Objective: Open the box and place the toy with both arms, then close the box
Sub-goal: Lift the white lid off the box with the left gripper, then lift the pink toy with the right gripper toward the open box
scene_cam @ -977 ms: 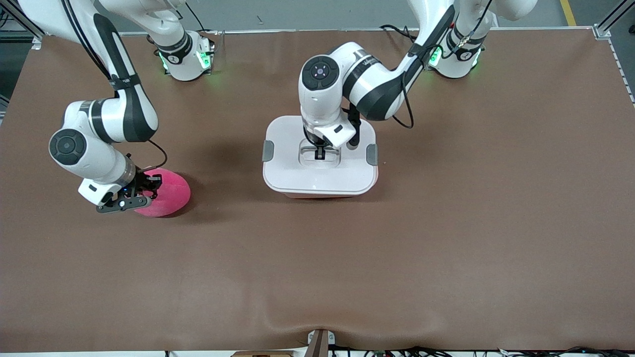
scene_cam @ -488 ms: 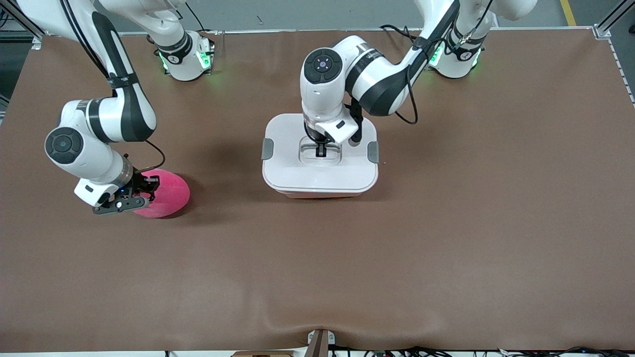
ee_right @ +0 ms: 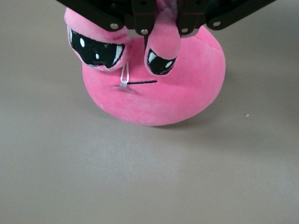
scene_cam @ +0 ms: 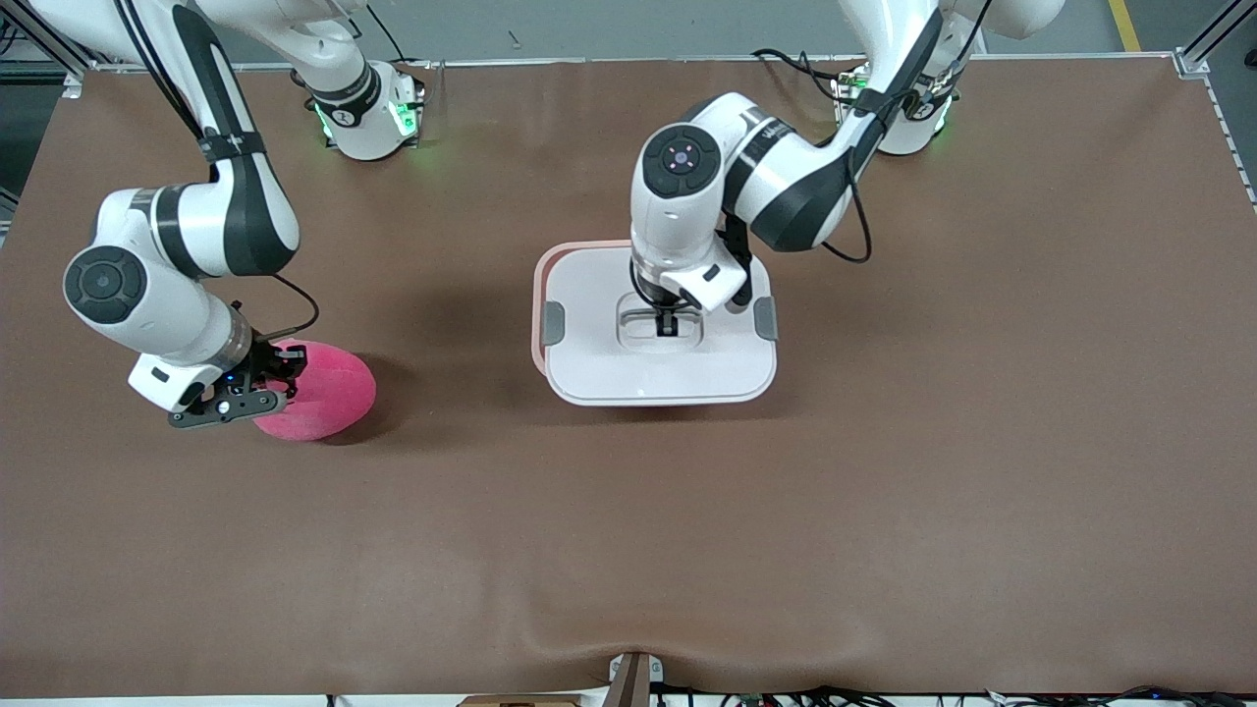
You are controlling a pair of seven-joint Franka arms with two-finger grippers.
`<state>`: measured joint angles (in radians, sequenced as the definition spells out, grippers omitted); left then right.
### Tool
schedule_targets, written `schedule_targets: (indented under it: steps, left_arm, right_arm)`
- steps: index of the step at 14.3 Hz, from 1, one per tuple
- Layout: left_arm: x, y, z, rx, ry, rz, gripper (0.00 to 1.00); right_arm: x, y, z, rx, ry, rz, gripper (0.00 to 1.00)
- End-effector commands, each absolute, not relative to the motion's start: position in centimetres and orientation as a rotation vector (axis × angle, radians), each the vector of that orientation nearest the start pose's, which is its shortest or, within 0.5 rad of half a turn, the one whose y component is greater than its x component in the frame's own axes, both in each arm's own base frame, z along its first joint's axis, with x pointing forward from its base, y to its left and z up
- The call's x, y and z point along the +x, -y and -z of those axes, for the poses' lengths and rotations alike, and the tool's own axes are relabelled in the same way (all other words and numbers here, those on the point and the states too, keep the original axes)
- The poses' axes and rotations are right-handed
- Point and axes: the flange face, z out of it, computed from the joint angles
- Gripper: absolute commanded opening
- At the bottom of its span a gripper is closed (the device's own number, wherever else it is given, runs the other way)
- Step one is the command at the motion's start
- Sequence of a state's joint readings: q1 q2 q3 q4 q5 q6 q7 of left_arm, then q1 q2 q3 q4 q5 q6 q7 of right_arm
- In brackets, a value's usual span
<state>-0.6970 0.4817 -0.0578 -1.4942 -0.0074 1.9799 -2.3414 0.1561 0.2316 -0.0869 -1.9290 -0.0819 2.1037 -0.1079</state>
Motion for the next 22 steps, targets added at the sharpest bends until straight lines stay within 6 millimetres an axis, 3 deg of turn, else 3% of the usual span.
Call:
schedule_targets:
  steps: [1,3,8,13,18,22]
  left_arm:
    - [53.0,42.7,-40.4,2.158,-2.285,0.022,0.0]
    - [53.9,41.4,-40.7,2.178,-2.265,-0.019,0.0]
    - [57.6,35.3,-41.6,2.199,-2.235,-0.031,0.0]
    - [60.5,30.5,-41.6,2.255,-2.167,-0.035,0.0]
    - [63.4,24.9,-41.5,2.307,-2.094,-0.048,0.0]
    - [64.7,21.8,-41.1,2.348,-2.06,-0.053,0.0]
  right_arm:
    - [60.2,-4.2,-38.8,-3.224,0.397,-0.08,0.0]
    - [60.6,-4.8,-40.1,-3.222,0.434,-0.061,0.0]
    - [61.2,-7.1,-42.5,-3.23,0.545,-0.043,0.0]
    - [61.1,-10.3,-44.1,-3.196,0.781,-0.018,0.0]
    - [58.9,-17.6,-47.5,-3.137,0.984,0.056,0.0]
    - [55.9,-27.1,-51.3,-3.053,1.215,0.133,0.0]
